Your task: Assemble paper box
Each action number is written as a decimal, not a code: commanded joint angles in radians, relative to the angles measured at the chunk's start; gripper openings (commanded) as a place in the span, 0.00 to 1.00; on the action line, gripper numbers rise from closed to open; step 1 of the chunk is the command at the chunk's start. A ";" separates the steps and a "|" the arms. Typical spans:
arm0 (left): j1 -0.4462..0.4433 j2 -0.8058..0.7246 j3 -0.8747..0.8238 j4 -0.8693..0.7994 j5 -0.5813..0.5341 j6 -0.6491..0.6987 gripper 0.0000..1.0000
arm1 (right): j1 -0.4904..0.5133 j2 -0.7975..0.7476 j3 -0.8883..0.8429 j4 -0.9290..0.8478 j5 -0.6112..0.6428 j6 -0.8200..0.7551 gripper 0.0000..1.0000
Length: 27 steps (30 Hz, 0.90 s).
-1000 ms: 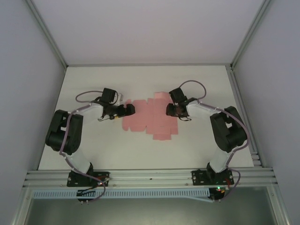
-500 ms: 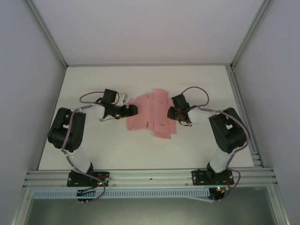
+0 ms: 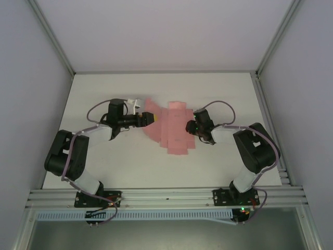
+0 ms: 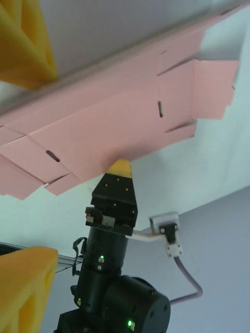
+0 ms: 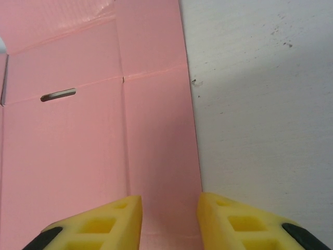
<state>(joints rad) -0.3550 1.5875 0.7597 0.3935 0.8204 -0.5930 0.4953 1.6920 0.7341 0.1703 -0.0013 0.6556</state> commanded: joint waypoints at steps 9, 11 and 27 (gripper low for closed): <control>-0.025 -0.079 0.085 -0.303 -0.202 0.186 0.08 | 0.006 -0.051 -0.060 -0.097 -0.063 -0.004 0.42; -0.026 -0.103 0.084 -0.292 -0.194 0.196 0.00 | 0.004 -0.117 -0.065 -0.097 -0.071 -0.021 0.50; -0.049 -0.421 0.098 -0.116 0.036 0.198 0.00 | -0.194 -0.564 -0.254 0.151 -0.467 -0.114 0.80</control>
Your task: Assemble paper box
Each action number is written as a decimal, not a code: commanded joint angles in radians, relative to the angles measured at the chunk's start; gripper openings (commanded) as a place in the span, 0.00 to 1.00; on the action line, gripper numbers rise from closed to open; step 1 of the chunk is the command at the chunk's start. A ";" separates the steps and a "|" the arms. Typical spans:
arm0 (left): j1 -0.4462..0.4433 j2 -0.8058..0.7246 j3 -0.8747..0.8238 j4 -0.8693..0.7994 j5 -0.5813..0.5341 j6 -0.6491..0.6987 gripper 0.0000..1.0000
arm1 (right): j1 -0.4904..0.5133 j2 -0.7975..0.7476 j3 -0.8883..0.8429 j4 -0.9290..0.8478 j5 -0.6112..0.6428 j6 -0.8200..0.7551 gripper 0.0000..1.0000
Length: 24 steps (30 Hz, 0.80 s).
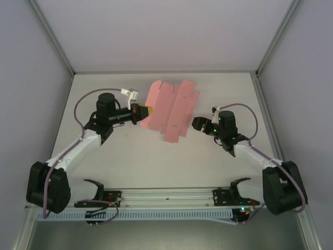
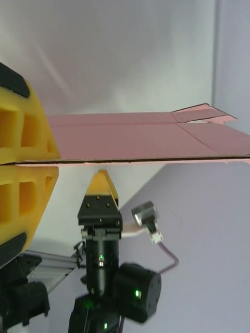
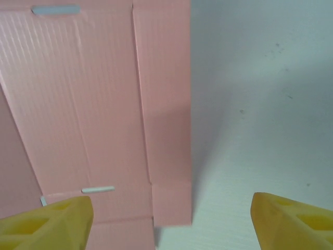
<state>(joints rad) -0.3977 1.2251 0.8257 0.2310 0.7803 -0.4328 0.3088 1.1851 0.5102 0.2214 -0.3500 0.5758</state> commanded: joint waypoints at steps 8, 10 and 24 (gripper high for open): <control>-0.009 -0.150 0.070 0.130 0.154 -0.059 0.00 | -0.056 -0.245 -0.117 0.321 -0.267 -0.009 0.83; -0.011 -0.181 0.046 0.213 0.169 -0.116 0.00 | -0.064 -0.273 -0.119 0.368 -0.291 0.015 0.84; -0.026 -0.289 0.065 0.335 0.238 -0.243 0.00 | -0.132 -0.170 0.013 0.595 -0.440 0.128 0.74</control>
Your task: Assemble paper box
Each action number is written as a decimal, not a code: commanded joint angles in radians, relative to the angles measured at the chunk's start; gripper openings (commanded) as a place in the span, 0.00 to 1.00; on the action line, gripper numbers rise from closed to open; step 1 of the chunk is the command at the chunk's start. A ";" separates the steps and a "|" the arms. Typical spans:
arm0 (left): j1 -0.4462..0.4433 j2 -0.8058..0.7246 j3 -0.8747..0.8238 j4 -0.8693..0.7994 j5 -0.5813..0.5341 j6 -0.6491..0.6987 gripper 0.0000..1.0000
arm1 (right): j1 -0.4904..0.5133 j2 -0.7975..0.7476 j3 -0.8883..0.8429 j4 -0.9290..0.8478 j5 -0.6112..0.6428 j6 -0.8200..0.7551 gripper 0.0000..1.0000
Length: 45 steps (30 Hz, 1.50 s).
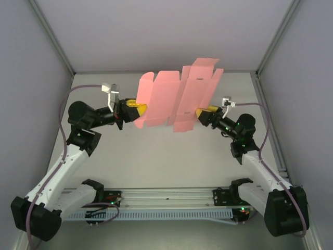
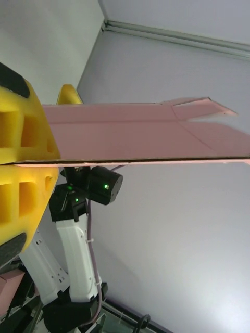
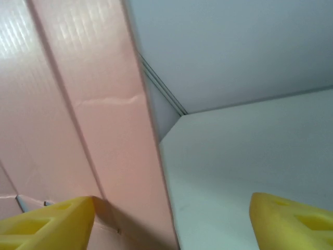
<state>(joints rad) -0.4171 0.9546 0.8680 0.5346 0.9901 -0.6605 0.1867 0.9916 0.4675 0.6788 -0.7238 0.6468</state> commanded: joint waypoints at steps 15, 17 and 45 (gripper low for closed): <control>-0.006 -0.045 0.033 -0.197 -0.145 0.124 0.00 | -0.022 0.017 0.172 -0.140 -0.057 -0.068 0.00; -0.006 -0.046 0.035 -0.263 -0.210 0.157 0.00 | -0.022 0.007 0.187 -0.229 -0.043 -0.118 0.00; 0.002 0.006 -0.191 -0.723 -0.896 0.201 1.00 | 0.230 0.234 0.260 -0.907 0.581 -0.682 0.00</control>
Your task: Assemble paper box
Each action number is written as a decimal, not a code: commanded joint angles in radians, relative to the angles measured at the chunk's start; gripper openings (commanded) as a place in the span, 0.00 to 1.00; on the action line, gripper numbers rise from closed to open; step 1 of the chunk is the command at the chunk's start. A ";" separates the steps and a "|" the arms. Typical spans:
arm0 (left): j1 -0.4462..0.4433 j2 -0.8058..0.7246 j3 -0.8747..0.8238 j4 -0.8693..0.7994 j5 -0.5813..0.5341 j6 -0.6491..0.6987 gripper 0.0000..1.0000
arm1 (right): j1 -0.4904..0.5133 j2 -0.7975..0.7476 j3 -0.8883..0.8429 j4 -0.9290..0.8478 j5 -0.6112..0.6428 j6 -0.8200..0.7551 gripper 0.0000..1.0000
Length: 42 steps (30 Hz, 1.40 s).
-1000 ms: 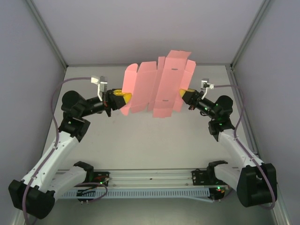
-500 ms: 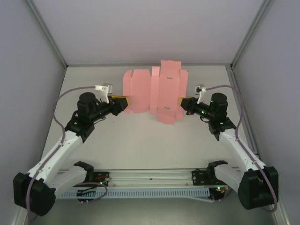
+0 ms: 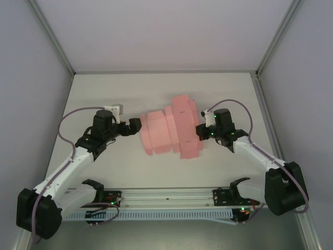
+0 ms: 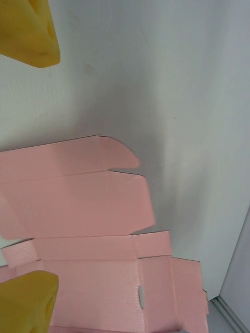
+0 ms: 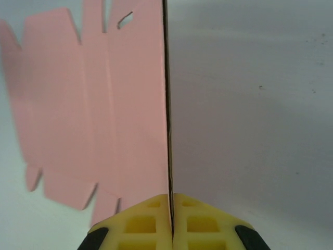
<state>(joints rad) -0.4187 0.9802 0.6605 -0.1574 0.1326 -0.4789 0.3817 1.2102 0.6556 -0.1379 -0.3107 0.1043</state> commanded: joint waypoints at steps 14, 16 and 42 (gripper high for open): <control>0.003 -0.003 0.043 -0.041 -0.033 0.009 1.00 | 0.340 0.161 0.179 0.147 0.748 -0.923 0.00; 0.003 -0.001 0.047 -0.041 -0.032 0.008 1.00 | 0.379 0.179 0.161 0.238 0.813 -1.017 0.00; -0.032 0.396 0.210 0.110 0.100 0.196 1.00 | 0.497 0.211 0.105 0.402 0.753 -1.097 0.00</control>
<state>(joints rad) -0.4309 1.3491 0.8444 -0.0860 0.2111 -0.3477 0.8711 1.4189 0.7261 0.2802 0.4637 -1.0355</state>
